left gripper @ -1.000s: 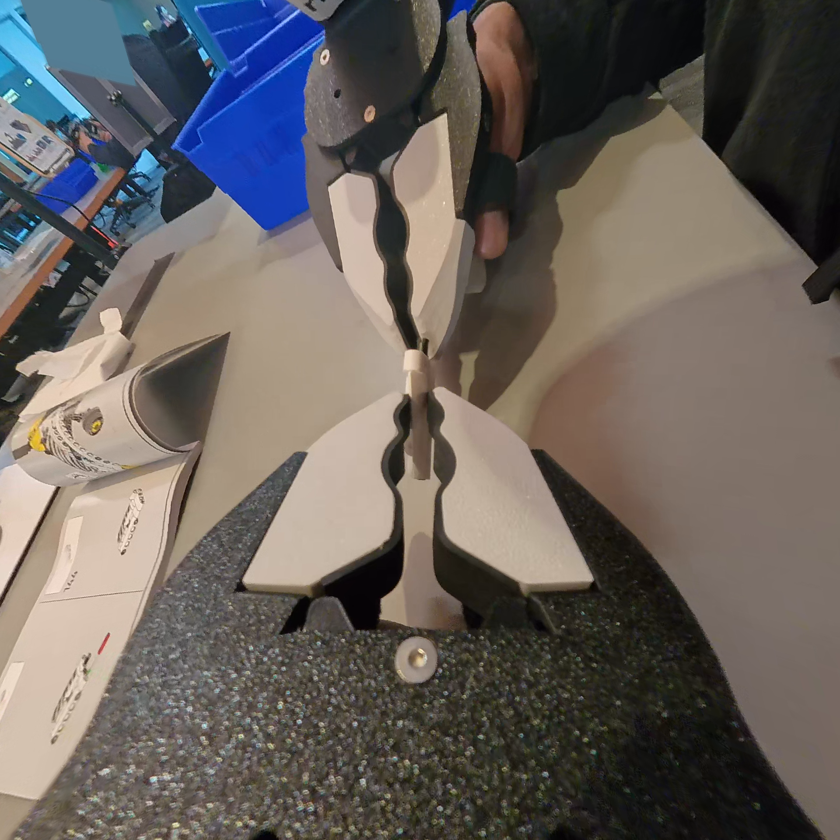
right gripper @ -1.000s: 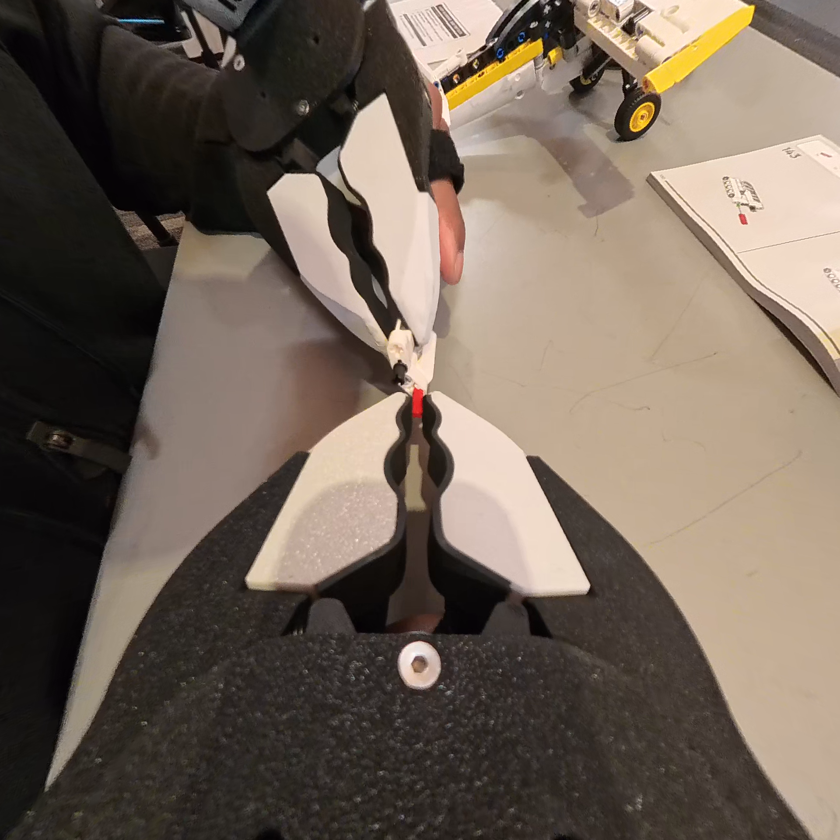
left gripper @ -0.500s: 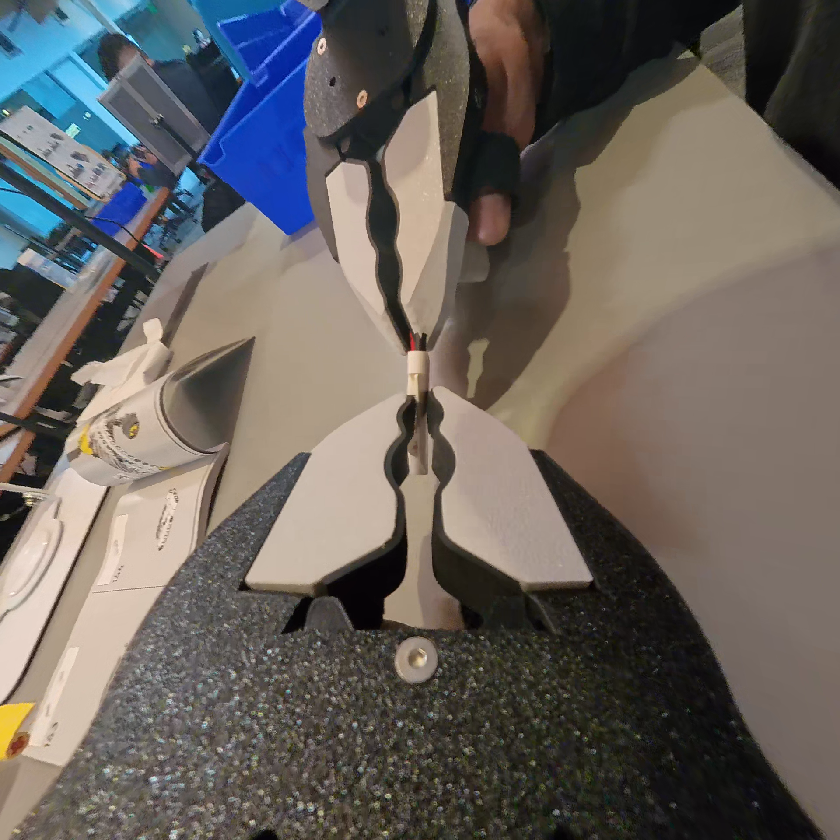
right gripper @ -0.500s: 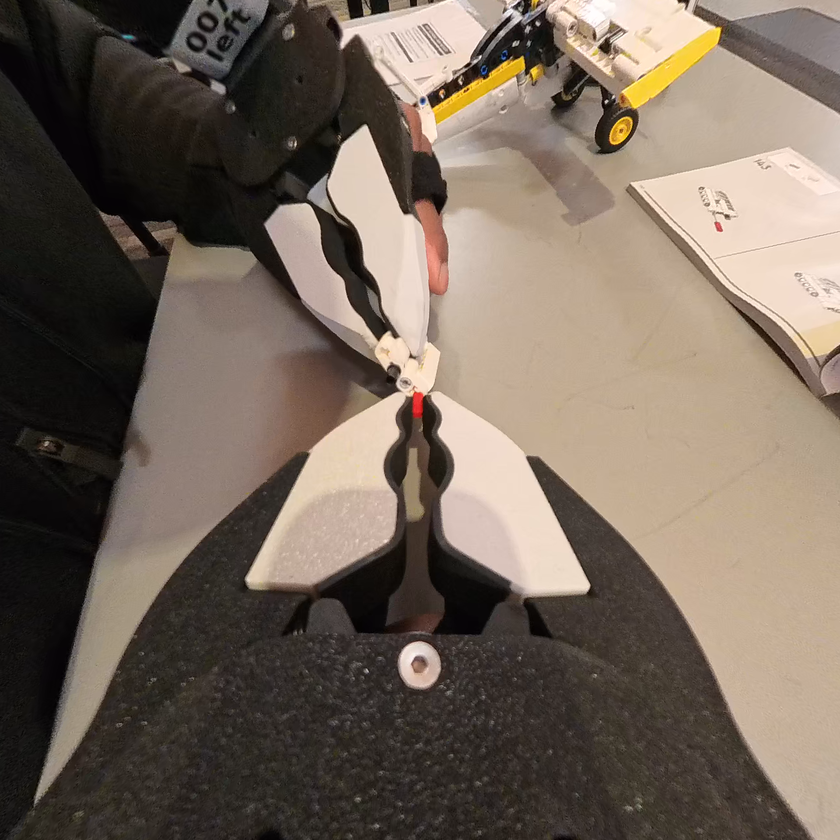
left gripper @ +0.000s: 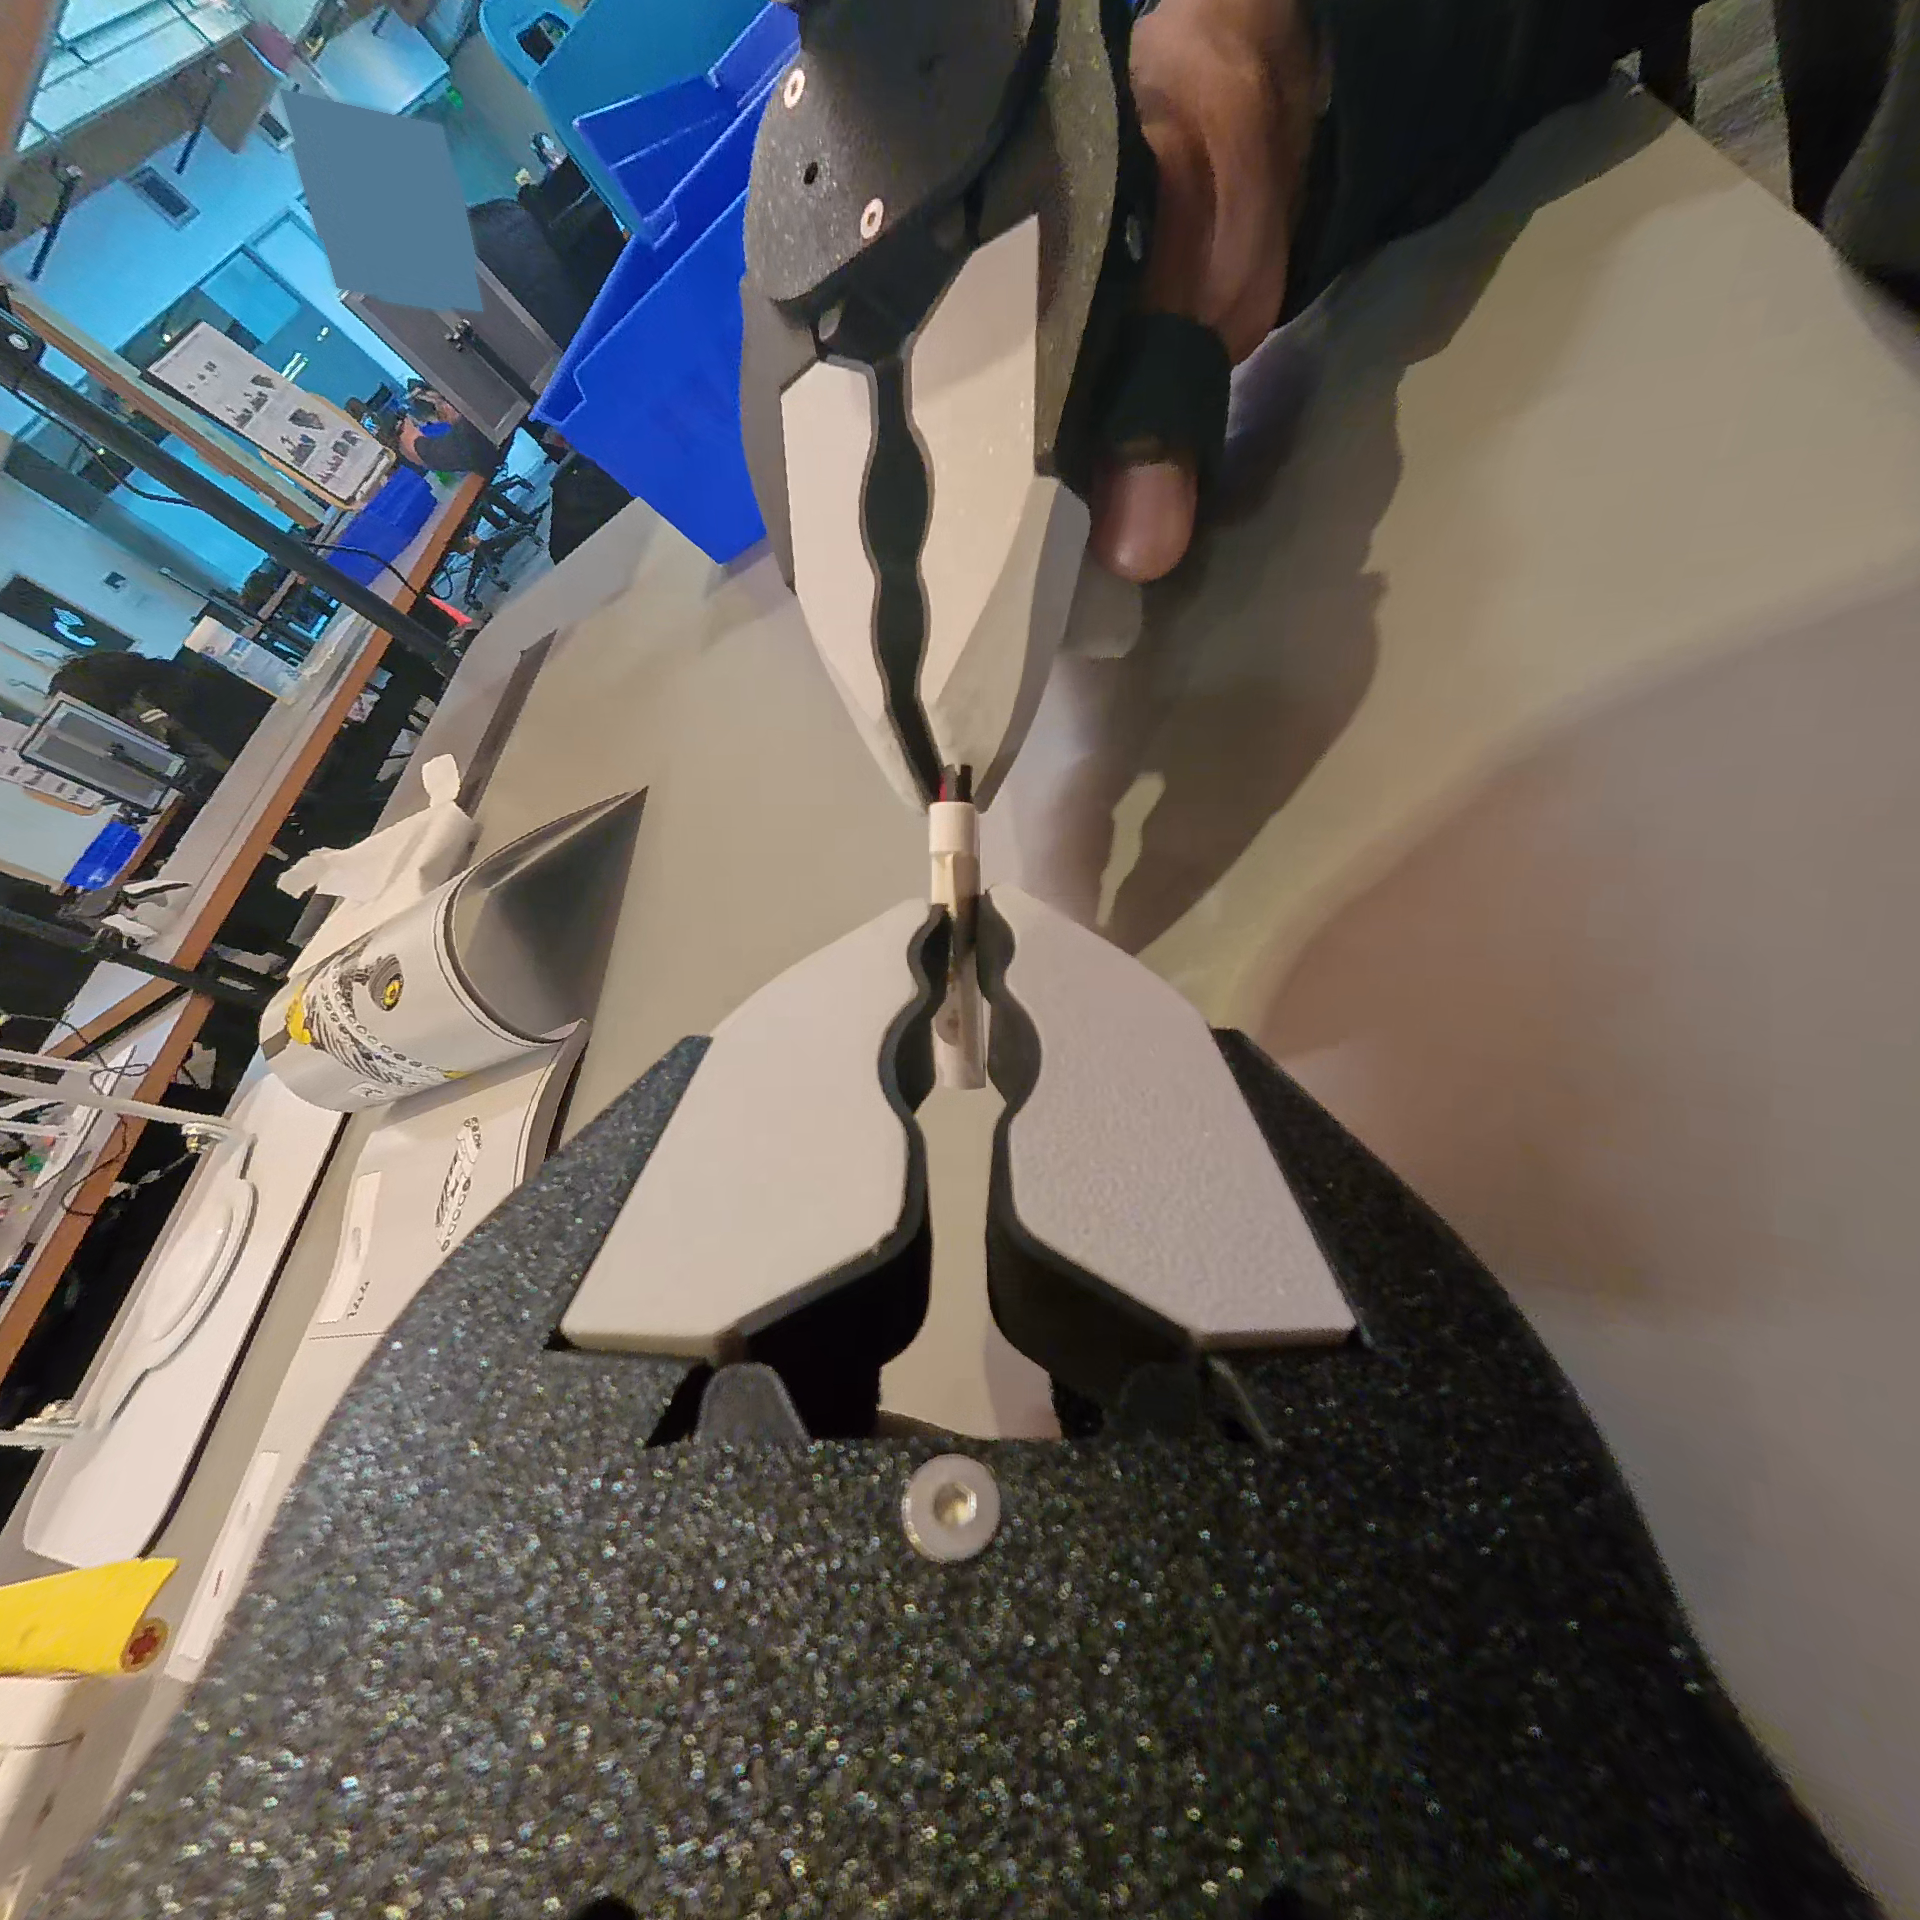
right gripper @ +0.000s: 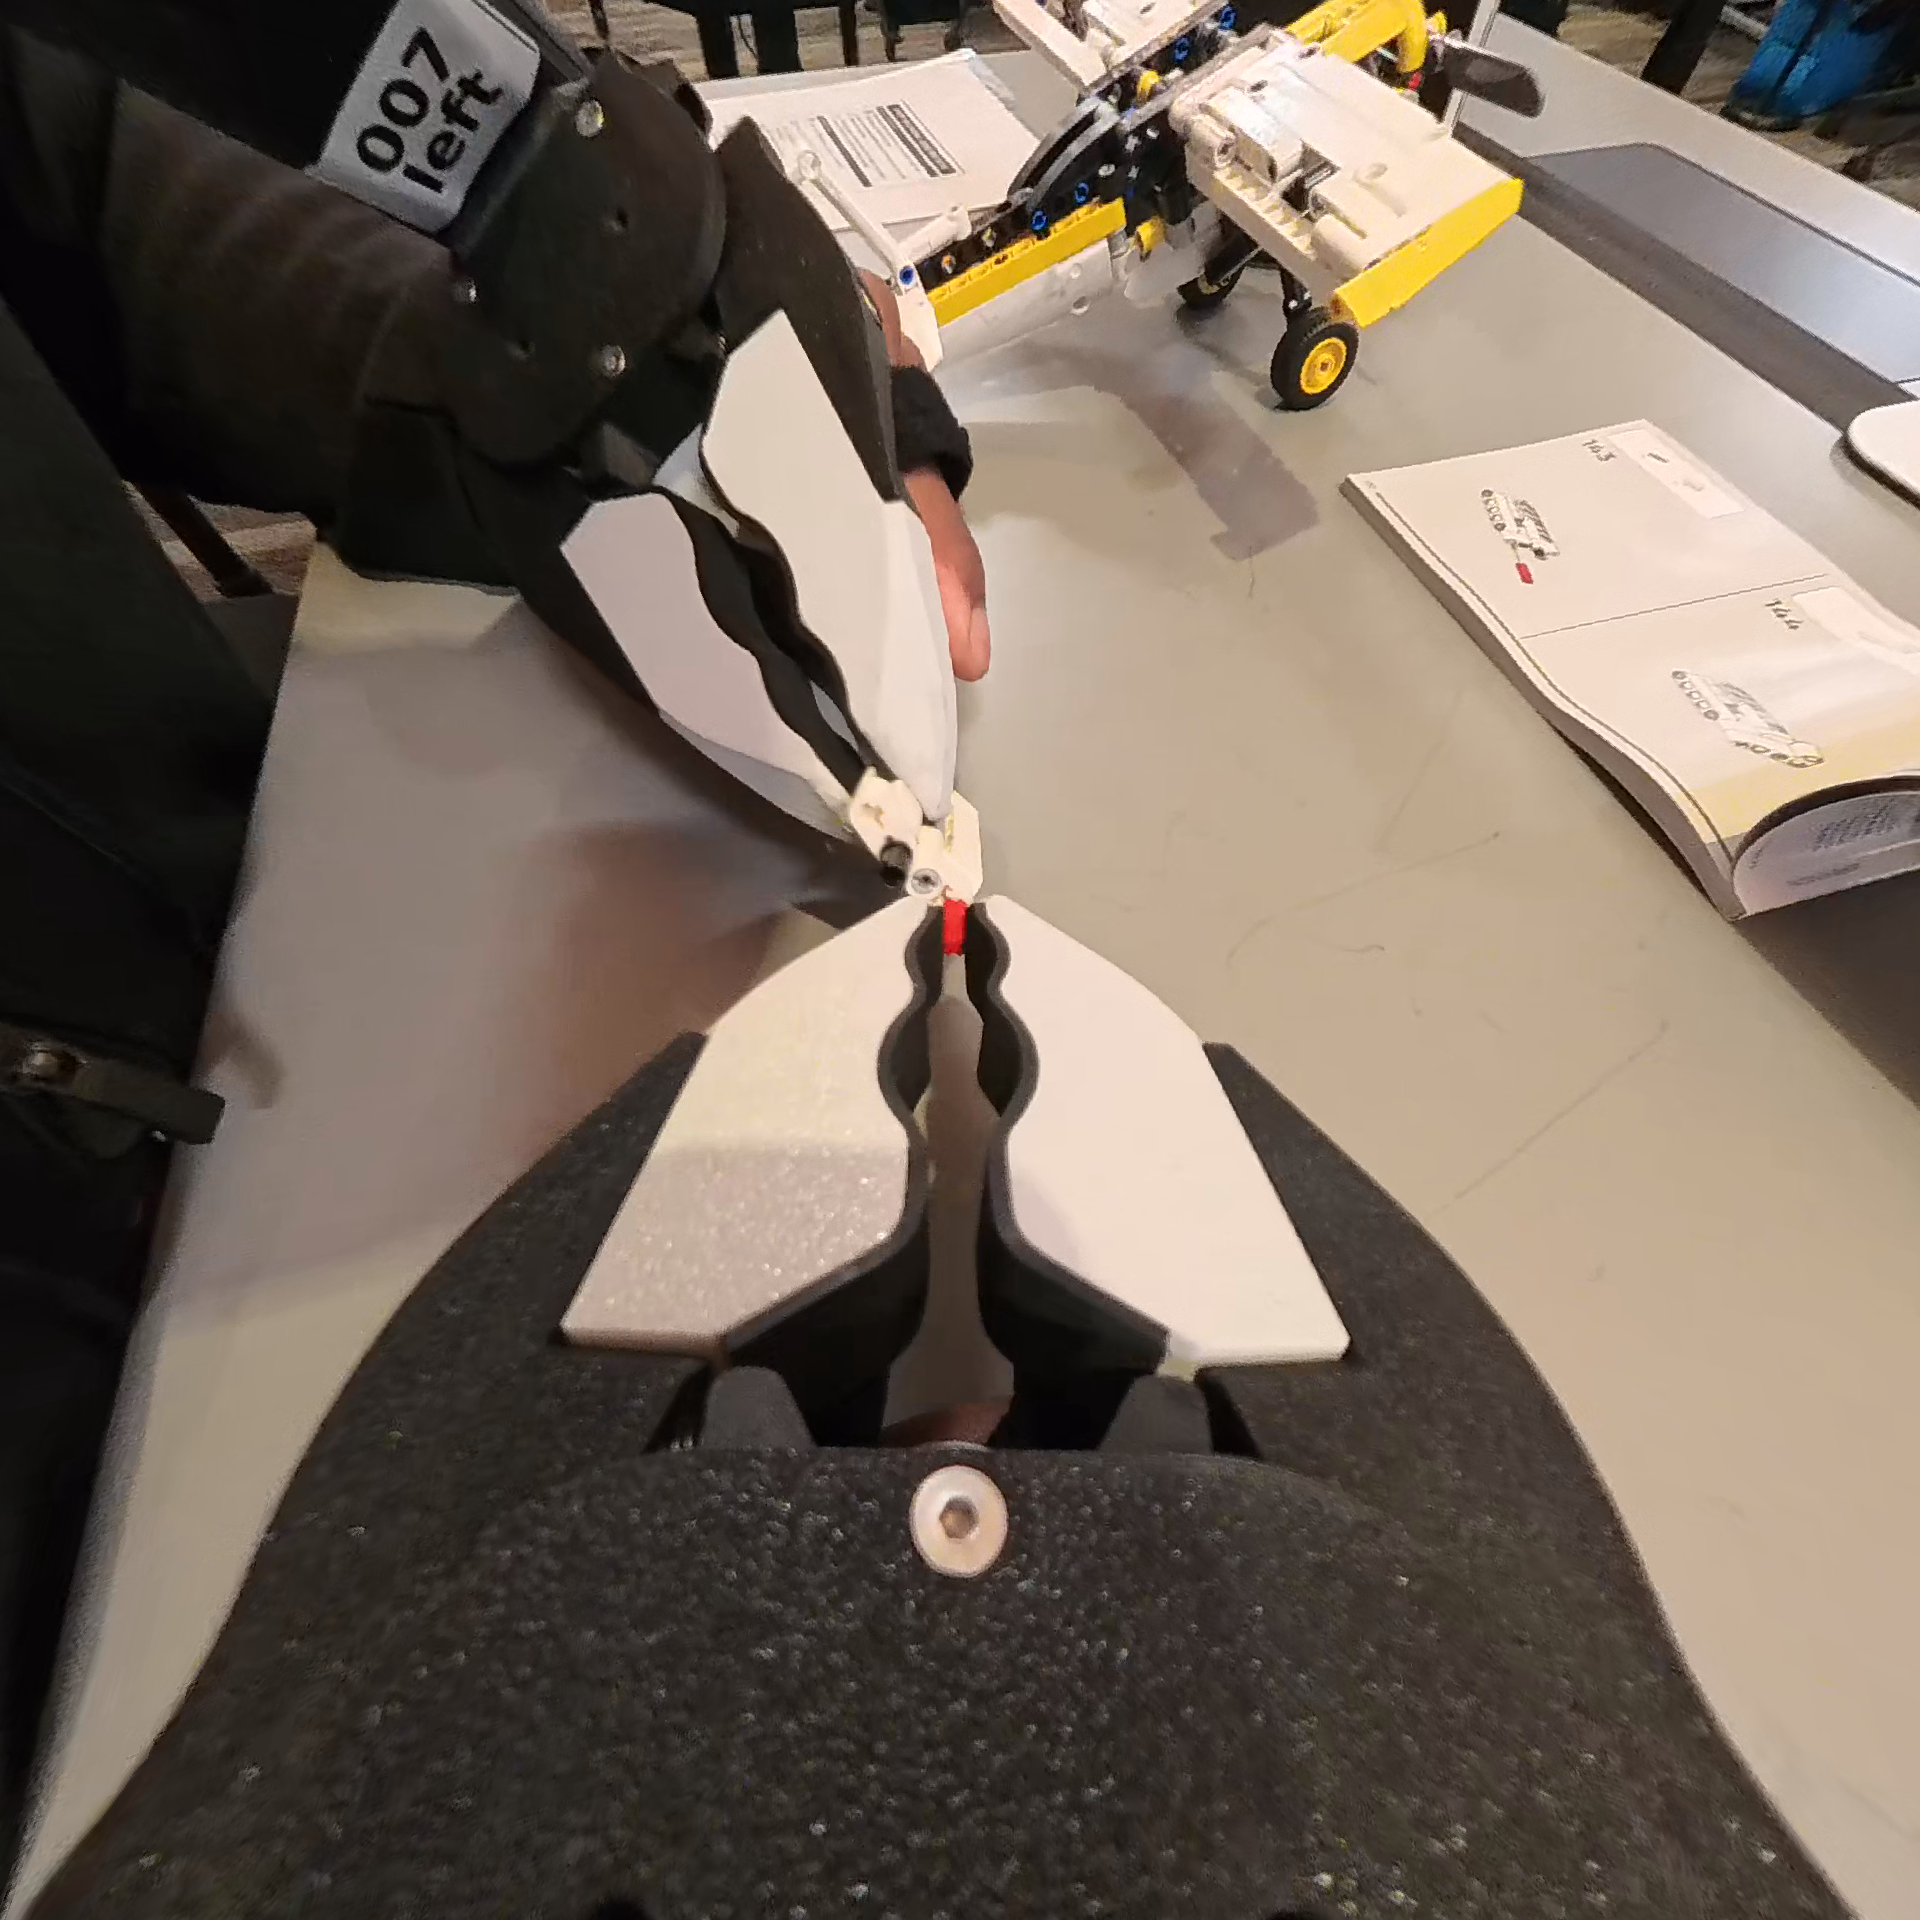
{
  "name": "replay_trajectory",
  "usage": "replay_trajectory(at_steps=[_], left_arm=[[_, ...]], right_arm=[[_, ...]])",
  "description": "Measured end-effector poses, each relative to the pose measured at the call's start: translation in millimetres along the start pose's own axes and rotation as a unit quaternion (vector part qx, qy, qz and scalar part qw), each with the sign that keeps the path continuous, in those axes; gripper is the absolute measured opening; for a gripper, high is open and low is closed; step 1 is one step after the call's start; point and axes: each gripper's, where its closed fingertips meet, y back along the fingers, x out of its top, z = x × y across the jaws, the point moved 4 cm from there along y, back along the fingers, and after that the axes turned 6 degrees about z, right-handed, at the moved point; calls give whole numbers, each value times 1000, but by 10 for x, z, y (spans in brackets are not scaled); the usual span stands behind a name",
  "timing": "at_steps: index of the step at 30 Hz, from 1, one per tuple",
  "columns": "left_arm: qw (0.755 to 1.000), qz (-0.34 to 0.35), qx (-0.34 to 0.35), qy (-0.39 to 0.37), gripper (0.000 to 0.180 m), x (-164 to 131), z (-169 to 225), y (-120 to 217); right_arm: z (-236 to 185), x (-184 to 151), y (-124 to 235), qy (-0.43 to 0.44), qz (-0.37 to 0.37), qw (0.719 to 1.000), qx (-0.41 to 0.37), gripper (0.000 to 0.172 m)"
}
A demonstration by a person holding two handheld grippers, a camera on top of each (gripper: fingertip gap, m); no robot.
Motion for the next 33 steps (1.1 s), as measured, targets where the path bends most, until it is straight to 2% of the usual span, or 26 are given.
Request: replay_trajectory(at_steps=[11,13,20,26,33], left_arm=[[1000,25,-1,-19,5,31,34,19],[999,48,2,-12,6,89,27,35],[998,55,1,2,6,83,8,43],[995,82,-6,47,6,105,-45,73],[995,81,-14,58,6,96,-36,62]], right_arm=[[-44,-2,3,-2,11,1000,27,3],[-56,6,4,-2,17,999,36,3],[-49,31,11,-3,29,999,39,3],[-32,126,39,-2,61,998,34,4],[-37,124,29,8,61,998,28,6]])
